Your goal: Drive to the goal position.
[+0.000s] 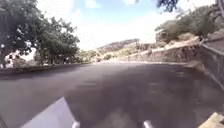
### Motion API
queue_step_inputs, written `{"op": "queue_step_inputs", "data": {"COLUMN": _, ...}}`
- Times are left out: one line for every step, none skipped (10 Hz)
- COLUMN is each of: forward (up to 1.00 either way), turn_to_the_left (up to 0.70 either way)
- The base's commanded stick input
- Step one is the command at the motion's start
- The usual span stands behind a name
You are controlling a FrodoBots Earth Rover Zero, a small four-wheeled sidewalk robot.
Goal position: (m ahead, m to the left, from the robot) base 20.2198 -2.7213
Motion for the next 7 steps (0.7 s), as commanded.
{"op": "queue_step_inputs", "data": {"forward": 0.45, "turn_to_the_left": 0.00}}
{"op": "queue_step_inputs", "data": {"forward": 0.45, "turn_to_the_left": 0.00}}
{"op": "queue_step_inputs", "data": {"forward": 0.45, "turn_to_the_left": 0.00}}
{"op": "queue_step_inputs", "data": {"forward": 0.45, "turn_to_the_left": 0.00}}
{"op": "queue_step_inputs", "data": {"forward": 0.45, "turn_to_the_left": 0.00}}
{"op": "queue_step_inputs", "data": {"forward": 0.45, "turn_to_the_left": 0.00}}
{"op": "queue_step_inputs", "data": {"forward": 0.45, "turn_to_the_left": 0.00}}
